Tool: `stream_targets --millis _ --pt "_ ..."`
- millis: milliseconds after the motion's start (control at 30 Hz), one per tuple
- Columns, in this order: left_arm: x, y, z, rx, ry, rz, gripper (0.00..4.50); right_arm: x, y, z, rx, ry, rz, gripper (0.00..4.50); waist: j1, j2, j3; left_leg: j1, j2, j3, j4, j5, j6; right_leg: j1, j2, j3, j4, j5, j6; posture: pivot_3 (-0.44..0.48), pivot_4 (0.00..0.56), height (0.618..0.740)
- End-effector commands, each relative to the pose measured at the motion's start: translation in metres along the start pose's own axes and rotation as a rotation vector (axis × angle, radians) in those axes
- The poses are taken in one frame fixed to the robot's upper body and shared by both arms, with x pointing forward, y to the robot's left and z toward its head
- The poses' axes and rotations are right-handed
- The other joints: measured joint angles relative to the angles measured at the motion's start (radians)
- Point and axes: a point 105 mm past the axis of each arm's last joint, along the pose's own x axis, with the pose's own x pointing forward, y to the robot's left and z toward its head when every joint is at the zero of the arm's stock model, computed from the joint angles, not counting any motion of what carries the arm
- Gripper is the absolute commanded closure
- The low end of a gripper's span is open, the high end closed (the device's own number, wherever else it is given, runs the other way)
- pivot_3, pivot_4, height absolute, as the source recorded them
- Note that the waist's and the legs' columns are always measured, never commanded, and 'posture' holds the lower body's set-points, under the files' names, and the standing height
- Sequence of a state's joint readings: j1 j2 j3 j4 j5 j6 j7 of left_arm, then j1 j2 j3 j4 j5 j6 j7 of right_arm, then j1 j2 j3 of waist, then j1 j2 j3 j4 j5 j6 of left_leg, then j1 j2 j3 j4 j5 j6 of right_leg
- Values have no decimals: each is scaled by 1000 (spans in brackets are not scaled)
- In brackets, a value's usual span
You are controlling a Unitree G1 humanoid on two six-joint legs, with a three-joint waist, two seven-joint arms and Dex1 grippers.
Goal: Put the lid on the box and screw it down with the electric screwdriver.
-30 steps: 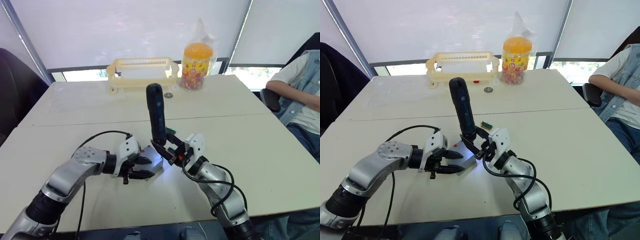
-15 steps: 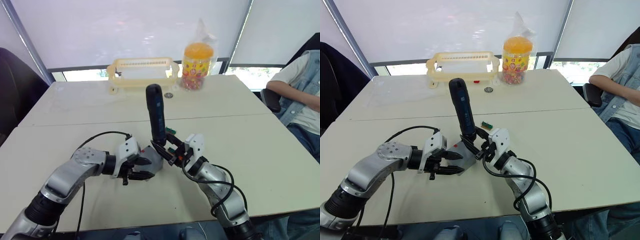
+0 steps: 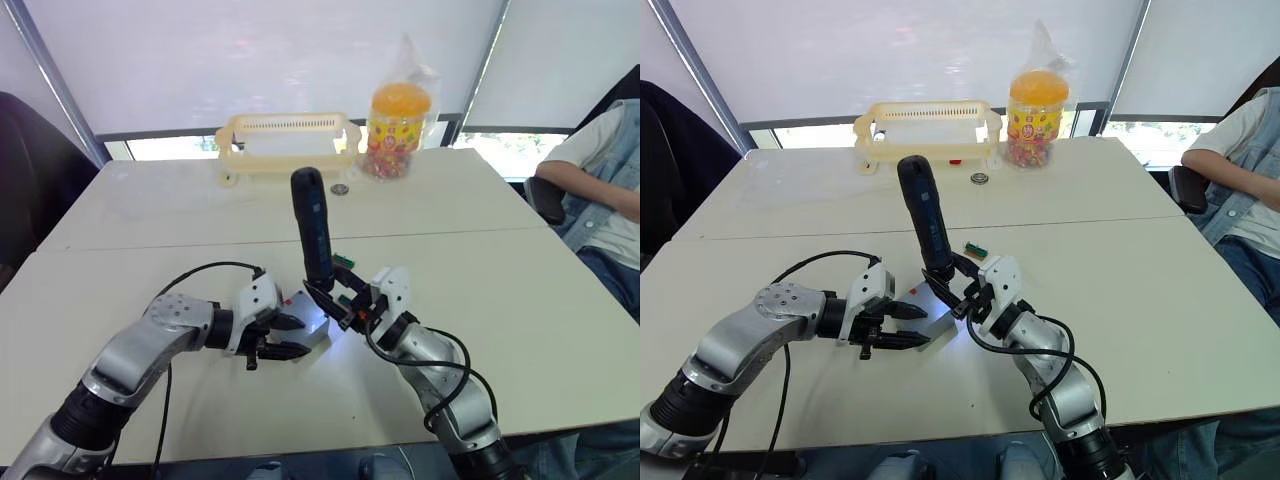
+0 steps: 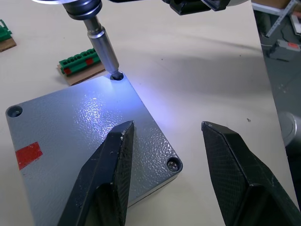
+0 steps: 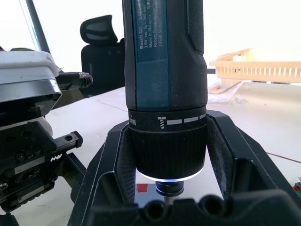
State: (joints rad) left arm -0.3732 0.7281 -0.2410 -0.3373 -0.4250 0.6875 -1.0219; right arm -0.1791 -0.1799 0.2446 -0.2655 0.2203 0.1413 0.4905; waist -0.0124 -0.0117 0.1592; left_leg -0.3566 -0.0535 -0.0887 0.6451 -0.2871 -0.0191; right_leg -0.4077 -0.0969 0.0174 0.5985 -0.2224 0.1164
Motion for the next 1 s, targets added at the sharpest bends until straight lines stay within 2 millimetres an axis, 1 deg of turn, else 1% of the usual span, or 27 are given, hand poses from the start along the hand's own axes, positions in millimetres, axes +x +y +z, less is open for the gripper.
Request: stream_targets --millis 33,133,200,267,300,333,433,467,533,567,633,667,733,767,833,867,1000 --pt "4 2 -19 -56 66 12 2197 -10 -15 -1 15 30 -67 2789 1 1 1 0 0 0 0 0 0 0 0 0 0 0 0 0 150 740" --pt "4 3 -20 -56 66 16 2197 -6 -22 47 6 -100 -74 2789 2 3 5 -2 0 -1 0 0 0 0 0 0 -1 0 0 0 150 740" --pt "3 3 -21 -57 68 16 2197 -4 -21 76 8 -165 -49 2789 2 5 11 -5 -1 -1 0 0 0 -2 0 -1 0 1 0 0 150 740" --pt "3 2 -22 -58 70 14 2197 -3 -19 106 47 -233 -23 2789 2 6 11 -11 -1 -1 1 0 0 -8 0 -2 0 3 0 0 150 740" --pt "3 2 -22 -58 70 14 2197 -3 -20 116 73 -253 -16 2789 2 6 11 -16 -1 -1 2 1 0 -14 0 -2 1 5 -2 0 150 740" --pt "3 2 -23 -58 70 14 2197 -3 -20 122 92 -261 -13 2789 2 6 11 -19 -1 0 1 1 -1 -18 0 -2 2 8 -1 0 150 740" --pt "2 3 -19 -52 52 21 2197 -4 -34 137 178 -268 -35 2789 -1 7 11 -19 -1 -1 -2 1 -1 -19 1 -2 2 8 1 0 150 740" --pt "1 4 -14 -50 30 28 2197 -5 -43 138 218 -247 -67 2789 -1 7 11 -19 -1 0 -3 1 0 -19 1 -2 1 8 1 0 150 740" --pt "-1 5 -7 -50 1 38 2197 -7 -54 136 264 -209 -107 2789 0 7 12 -19 -1 0 -3 1 0 -19 0 -2 0 7 -1 0 150 740" --pt "-6 7 3 -45 -27 50 2197 -12 -63 133 293 -155 -120 2789 0 6 13 -19 -1 1 -3 1 0 -19 0 -2 -1 6 -3 0 150 740" --pt "-13 8 14 -39 -56 63 2197 -18 -71 131 327 -91 -127 2789 2 6 19 -20 -2 1 -1 1 0 -19 0 -2 -1 6 -3 0 150 740" --pt "-21 8 23 -7 -61 69 2197 -26 -83 124 326 13 -156 2789 2 6 23 -21 -2 1 1 1 0 -19 0 -2 -1 6 -3 0 150 740" --pt "-37 6 38 64 -45 74 2197 -47 -99 107 344 246 -188 2789 1 6 31 -25 -2 1 2 1 1 -21 0 -2 -1 7 -3 0 150 740" --pt "-44 3 45 99 -33 73 2197 -63 -107 95 378 385 -207 2789 2 5 32 -28 -2 1 3 1 1 -24 0 -2 0 7 -3 0 150 740" --pt "-54 -2 53 150 -9 70 2197 -91 -118 77 419 587 -270 2789 4 4 33 -36 -2 1 3 1 1 -32 0 -3 0 9 0 0 150 740" --pt "-56 -4 55 164 1 68 2197 -101 -121 73 432 647 -294 2789 4 4 33 -38 -2 2 3 1 1 -33 0 -3 0 9 0 0 150 740" --pt "-62 -18 57 198 35 27 2197 -137 -118 52 572 823 -292 2789 -3 6 34 -39 -2 6 1 -3 8 -36 -1 -1 -2 9 2 0 150 740"
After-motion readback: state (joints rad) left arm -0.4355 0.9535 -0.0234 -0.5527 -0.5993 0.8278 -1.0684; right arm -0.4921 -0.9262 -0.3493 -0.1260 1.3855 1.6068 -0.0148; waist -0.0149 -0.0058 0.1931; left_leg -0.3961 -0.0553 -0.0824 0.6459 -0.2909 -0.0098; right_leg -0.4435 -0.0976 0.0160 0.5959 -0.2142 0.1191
